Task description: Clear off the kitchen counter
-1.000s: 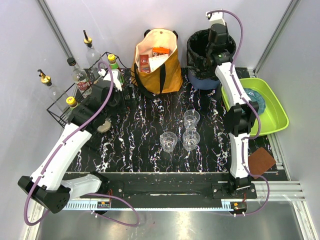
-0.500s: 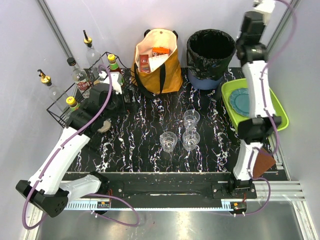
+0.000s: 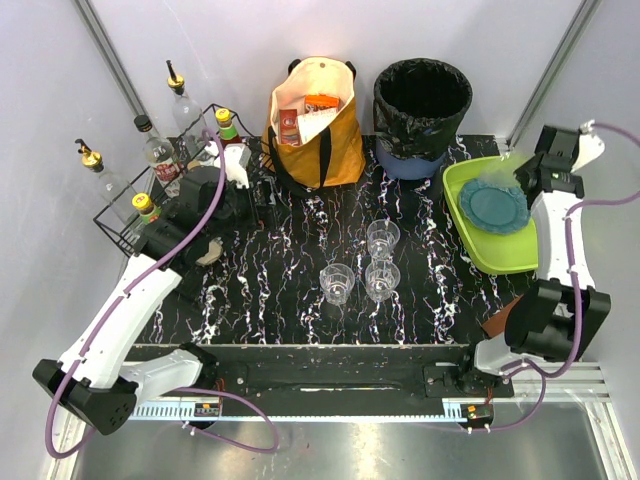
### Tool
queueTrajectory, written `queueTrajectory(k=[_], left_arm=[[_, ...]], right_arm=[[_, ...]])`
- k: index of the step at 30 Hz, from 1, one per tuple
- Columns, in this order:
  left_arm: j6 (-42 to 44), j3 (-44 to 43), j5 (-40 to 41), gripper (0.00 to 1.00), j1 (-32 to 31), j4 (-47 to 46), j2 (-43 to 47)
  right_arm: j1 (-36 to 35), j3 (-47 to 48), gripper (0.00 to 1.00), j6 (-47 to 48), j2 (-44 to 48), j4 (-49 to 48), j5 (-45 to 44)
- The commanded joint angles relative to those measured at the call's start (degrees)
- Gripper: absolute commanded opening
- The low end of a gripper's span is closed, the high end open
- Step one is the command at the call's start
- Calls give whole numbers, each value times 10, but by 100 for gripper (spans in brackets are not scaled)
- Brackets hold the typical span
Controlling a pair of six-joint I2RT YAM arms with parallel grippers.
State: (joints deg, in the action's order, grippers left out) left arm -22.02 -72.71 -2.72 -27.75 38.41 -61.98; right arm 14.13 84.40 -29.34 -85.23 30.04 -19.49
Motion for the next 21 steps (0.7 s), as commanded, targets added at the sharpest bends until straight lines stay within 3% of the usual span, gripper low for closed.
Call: queueTrajectory(k=[1, 7, 21], left_arm=[[6, 2, -31, 99, 2, -35, 8], [-1, 9, -40, 99, 3, -38, 5], [-6, 20, -34, 99, 2, -40, 8]], right_arm=[[44, -85, 0, -105, 29, -64, 123], [87, -141, 0, -146, -19, -120, 193], [89, -105, 9, -142, -164, -145, 122]])
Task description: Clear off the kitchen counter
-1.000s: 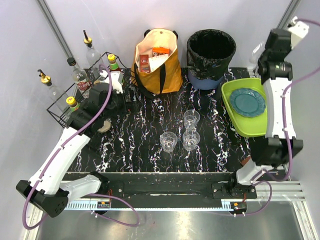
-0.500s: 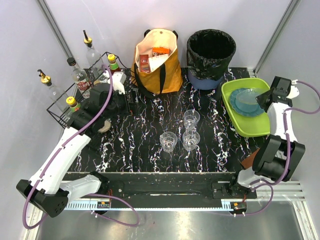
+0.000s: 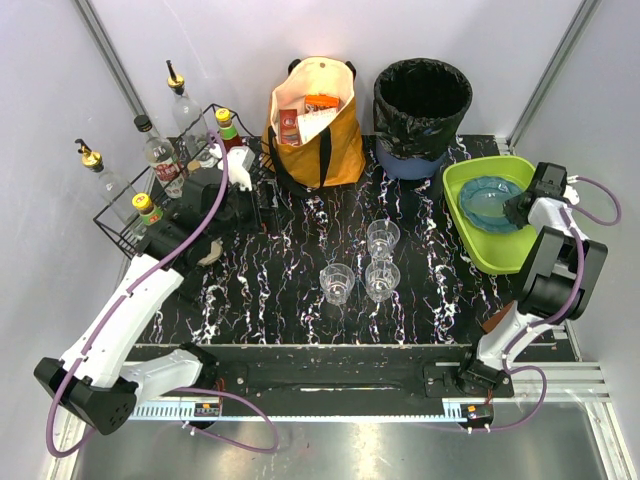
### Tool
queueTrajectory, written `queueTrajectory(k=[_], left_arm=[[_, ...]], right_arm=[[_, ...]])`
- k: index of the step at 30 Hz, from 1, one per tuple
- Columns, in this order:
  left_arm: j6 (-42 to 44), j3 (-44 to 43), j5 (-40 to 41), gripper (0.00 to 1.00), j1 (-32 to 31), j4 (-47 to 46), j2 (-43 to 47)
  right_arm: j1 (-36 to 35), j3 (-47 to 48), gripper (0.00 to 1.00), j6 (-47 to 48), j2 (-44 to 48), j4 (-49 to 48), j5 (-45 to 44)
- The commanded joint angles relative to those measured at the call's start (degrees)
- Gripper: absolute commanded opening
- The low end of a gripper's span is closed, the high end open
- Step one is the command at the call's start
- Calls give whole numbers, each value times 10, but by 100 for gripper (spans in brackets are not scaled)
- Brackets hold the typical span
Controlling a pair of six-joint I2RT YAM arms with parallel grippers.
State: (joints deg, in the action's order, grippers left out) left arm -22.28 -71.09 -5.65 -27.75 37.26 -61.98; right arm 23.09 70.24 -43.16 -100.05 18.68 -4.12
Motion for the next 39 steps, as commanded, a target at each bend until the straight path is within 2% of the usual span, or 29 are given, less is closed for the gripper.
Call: queueTrajectory(k=[1, 4, 6, 8, 11, 12, 16, 22, 29, 33, 36, 39], left_arm=[[-4, 8, -6, 99, 2, -29, 7], [-7, 11, -4, 99, 3, -29, 6], [-7, 12, -3, 99, 3, -30, 3], [-9, 13, -4, 99, 3, -30, 1], [-10, 15, -3, 99, 2, -30, 1], [-10, 14, -7, 99, 2, -29, -1], [-4, 21, -33, 99, 2, -31, -9], [7, 41, -81, 99, 2, -36, -42], [22, 56, -103, 99, -1, -36, -72], [49, 61, -105, 99, -34, -37, -100], [60, 63, -71, 99, -91, -36, -129], [44, 67, -36, 96, -113, -38, -165]], right_arm=[[-1, 40, 10, -3, -24, -33, -34], [-1, 49, 12, -5, -48, -33, -37], [-1, 53, 18, -10, -59, -34, -41], [-1, 54, 30, -11, -66, -40, -43], [-1, 57, 59, -7, -75, -46, -37], [-1, 58, 66, -7, -75, -45, -36], [-1, 62, 80, 1, -67, -40, -23], [-1, 89, 88, 20, -45, 21, -54], [-1, 100, 91, 64, 20, 104, -103], [-3, 67, 91, 69, 101, 113, -11], [-10, 28, 91, 61, 164, 116, 39], [-25, -9, 91, 57, 223, 116, 121]])
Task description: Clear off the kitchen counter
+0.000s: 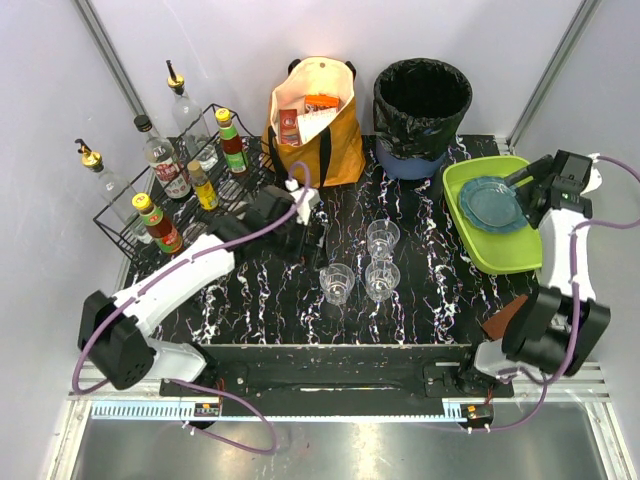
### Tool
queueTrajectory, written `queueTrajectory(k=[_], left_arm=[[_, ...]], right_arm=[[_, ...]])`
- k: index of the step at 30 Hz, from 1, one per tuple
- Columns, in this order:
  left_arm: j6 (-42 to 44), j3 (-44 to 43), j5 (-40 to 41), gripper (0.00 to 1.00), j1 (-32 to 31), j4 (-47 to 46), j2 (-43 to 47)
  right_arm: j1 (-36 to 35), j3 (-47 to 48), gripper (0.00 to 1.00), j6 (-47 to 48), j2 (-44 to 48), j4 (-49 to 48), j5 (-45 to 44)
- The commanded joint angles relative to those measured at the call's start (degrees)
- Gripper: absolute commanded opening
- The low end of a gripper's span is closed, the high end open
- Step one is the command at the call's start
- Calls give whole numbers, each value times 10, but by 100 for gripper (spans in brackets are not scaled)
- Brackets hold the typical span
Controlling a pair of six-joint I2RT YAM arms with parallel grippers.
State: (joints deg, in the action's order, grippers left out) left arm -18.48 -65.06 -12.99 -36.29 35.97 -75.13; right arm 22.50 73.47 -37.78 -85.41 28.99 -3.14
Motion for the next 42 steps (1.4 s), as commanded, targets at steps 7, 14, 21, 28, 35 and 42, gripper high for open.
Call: queueTrajectory(k=[7, 14, 21, 28, 35, 42], left_arm=[[-14, 30, 37, 71, -36, -78, -80], [-4, 48, 29, 50, -48, -106, -123], [-9, 33, 43, 43, -49, -87, -173], [-7, 10, 54, 0, -48, -64, -172], [-2, -55, 47, 0, -48, -16, -144], [-30, -168, -32, 0, -18, 0, -116]], right_arm=[[-32, -157, 89, -65, 209, -33, 334], [-33, -184, 89, -56, 304, 11, 377], [-33, -189, 89, -37, 354, 67, 391], [-33, -190, 89, -28, 378, 94, 414], [-33, -185, 99, -13, 365, 86, 449], [-41, -194, 100, -47, 347, -8, 524]])
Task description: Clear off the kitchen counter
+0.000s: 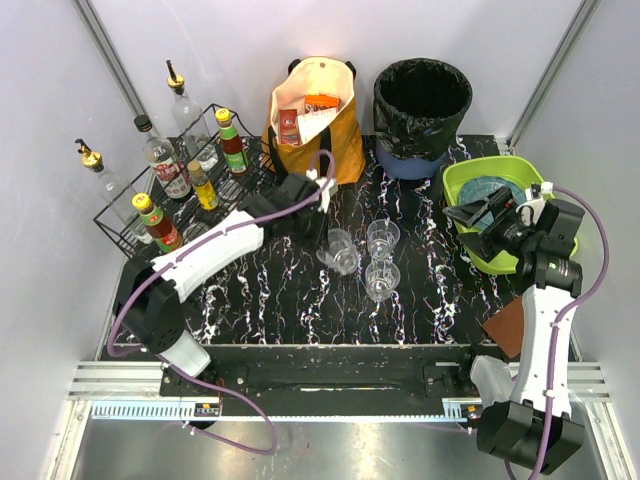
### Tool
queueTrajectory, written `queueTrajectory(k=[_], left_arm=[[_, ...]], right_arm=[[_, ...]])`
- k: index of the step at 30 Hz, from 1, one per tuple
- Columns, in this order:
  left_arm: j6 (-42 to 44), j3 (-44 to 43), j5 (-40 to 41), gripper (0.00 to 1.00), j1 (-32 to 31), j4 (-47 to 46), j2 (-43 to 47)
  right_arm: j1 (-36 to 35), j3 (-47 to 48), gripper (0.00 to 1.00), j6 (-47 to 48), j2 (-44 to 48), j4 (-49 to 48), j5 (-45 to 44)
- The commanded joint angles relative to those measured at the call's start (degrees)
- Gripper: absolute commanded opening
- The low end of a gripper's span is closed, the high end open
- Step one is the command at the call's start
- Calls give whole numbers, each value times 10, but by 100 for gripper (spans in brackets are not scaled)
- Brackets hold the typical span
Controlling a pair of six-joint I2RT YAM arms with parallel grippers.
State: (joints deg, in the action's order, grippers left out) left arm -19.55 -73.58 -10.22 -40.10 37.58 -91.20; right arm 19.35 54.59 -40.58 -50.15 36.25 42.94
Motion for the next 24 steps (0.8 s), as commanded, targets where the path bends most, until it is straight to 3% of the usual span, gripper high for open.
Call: queueTrajectory(k=[1, 7, 12, 15, 18, 24], left_arm=[[-28, -115, -74, 0, 26, -17, 42], [-79, -268, -163, 0, 53, -16, -6], [-137, -342, -240, 0, 71, -77, -38], [-173, -387, -292, 0, 90, -98, -60], [-215, -395, -332, 0, 98, -142, -67], [-300, -361, -365, 0, 99, -232, -67]], right_arm=[[-17, -6, 100, -33, -7, -103, 68], [-87, 10, 99, -104, -42, -237, 64], [-152, 65, 99, -152, -100, -318, 54], [-189, 82, 100, -209, -124, -426, 55], [-218, 90, 100, -255, -138, -508, 44], [-231, 97, 100, -296, -147, -576, 29]])
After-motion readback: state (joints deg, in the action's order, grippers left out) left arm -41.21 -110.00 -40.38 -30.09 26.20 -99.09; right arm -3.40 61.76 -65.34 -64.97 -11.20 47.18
